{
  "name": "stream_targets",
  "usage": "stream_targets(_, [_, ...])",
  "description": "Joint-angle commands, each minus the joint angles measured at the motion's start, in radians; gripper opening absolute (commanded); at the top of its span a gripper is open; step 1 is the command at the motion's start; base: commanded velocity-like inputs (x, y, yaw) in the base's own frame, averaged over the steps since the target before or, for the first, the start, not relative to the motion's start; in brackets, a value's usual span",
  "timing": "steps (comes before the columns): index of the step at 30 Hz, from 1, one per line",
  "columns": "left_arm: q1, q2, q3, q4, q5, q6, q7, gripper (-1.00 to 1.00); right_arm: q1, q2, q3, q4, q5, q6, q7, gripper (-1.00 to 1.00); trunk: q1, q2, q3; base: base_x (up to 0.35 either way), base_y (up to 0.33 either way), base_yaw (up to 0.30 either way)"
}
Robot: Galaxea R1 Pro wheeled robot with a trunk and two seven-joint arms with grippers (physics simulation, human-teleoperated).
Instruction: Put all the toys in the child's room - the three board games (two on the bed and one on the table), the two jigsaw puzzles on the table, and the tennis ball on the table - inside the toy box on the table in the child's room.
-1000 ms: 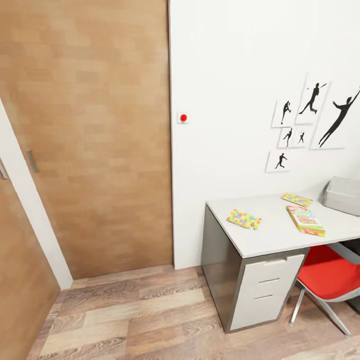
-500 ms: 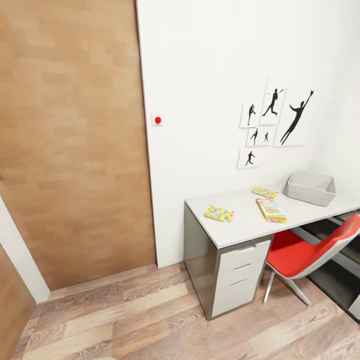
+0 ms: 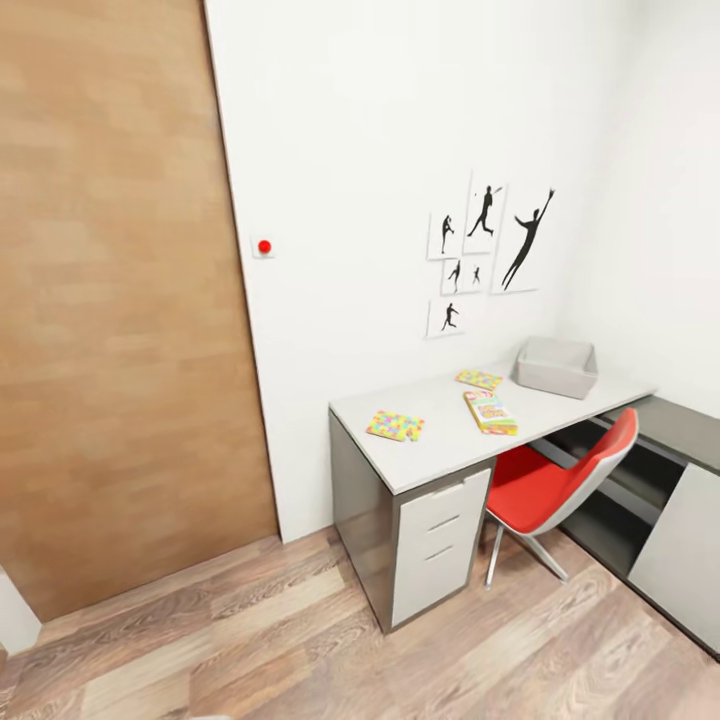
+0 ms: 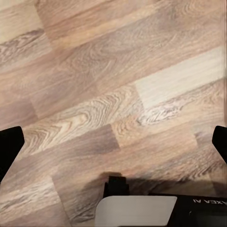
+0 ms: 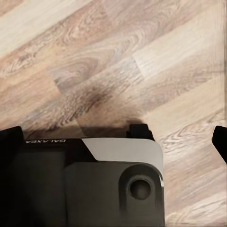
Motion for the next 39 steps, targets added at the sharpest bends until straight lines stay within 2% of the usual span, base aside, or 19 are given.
stream_targets(1, [0.0, 0.0, 0.004, -0.003, 0.001, 0.007, -0.001, 1.0, 0.0, 0.001, -0.002, -0.002, -0.005, 0.005, 0.0, 1.0, -0.004, 0.006, 0.002, -0.031, 0.0, -0.285])
stream_targets(8, [0.0, 0.0, 0.004, -0.002, 0.001, 0.007, -0.001, 1.0, -0.001, 0.0, -0.002, -0.002, -0.005, 0.006, -0.001, 1.0, -0.031, 0.055, 0.024, -0.165, 0.0, -0.288])
stream_targets(14, [0.0, -0.001, 0.004, -0.002, 0.001, 0.006, -0.001, 1.0, -0.001, 0.001, -0.002, -0.002, -0.005, 0.006, -0.001, 1.0, -0.054, 0.097, 0.043, -0.029, 0.0, -0.289])
stream_targets(23, [0.0, -0.002, 0.004, -0.001, 0.001, -0.037, 0.001, 1.0, -0.001, 0.001, -0.003, -0.002, -0.005, 0.006, -0.001, 1.0, -0.088, 0.16, 0.071, -0.005, 0.0, -0.289])
stream_targets(30, [0.0, -0.002, 0.004, -0.001, 0.001, -0.041, 0.001, 1.0, 0.0, 0.0, -0.004, -0.002, -0.005, 0.006, -0.002, 1.0, -0.115, 0.209, 0.093, -0.16, 0.0, -0.289])
stream_targets(39, [0.0, -0.003, 0.004, -0.001, 0.001, -0.041, 0.001, 1.0, 0.0, 0.0, -0.004, -0.002, -0.005, 0.006, -0.002, 1.0, -0.15, 0.272, 0.121, -0.02, 0.0, -0.289])
